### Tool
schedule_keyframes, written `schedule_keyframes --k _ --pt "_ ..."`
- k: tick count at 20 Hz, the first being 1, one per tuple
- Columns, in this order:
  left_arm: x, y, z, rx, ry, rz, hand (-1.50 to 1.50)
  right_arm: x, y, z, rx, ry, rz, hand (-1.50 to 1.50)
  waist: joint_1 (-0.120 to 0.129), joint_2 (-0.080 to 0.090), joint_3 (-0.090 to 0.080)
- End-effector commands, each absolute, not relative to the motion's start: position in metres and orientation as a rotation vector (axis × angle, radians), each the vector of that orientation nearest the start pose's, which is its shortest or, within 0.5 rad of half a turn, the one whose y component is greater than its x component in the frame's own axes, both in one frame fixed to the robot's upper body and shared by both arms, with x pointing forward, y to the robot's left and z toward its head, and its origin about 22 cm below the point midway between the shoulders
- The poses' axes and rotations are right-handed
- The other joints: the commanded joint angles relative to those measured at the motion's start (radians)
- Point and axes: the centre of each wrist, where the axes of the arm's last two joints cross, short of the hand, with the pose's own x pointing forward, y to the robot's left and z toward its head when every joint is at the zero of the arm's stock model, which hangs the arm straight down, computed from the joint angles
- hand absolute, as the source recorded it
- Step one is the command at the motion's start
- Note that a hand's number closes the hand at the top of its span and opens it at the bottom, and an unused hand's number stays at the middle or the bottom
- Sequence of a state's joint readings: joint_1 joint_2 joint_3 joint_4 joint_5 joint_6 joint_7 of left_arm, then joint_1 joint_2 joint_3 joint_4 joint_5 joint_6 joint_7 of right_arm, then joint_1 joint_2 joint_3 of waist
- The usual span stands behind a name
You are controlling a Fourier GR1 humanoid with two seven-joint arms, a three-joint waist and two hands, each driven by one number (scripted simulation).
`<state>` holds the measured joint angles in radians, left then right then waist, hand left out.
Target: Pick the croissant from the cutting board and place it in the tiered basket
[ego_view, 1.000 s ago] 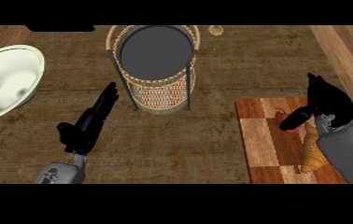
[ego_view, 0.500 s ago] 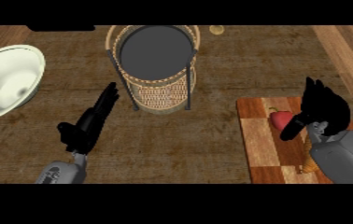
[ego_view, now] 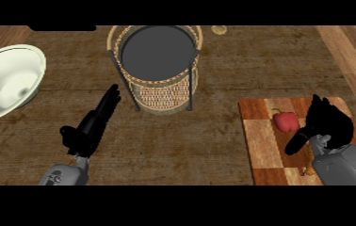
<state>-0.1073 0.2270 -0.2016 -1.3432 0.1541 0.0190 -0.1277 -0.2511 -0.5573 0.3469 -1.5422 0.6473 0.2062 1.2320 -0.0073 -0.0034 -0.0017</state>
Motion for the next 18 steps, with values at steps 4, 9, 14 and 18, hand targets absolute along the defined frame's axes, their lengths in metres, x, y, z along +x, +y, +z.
schedule_keyframes --k 4,9,14,18 --pt "0.269 0.235 -0.011 -0.069 -1.537 -0.219 0.00 0.265 -0.249 0.037 -1.239 -0.185 0.601 -1.50 0.002 0.001 0.001" --pt "0.271 0.231 -0.021 -0.079 -1.534 -0.218 0.00 0.271 -0.271 0.045 -1.220 -0.142 0.560 -1.50 0.000 0.003 0.001" --pt "0.259 0.238 -0.032 -0.056 -1.525 -0.221 0.00 0.249 -0.308 0.033 -1.204 -0.157 0.552 -1.50 0.000 0.003 0.001" --pt "0.265 0.233 -0.017 -0.068 -1.530 -0.222 0.00 0.246 -0.285 0.016 -1.191 -0.131 0.561 -1.50 0.005 0.002 0.001"
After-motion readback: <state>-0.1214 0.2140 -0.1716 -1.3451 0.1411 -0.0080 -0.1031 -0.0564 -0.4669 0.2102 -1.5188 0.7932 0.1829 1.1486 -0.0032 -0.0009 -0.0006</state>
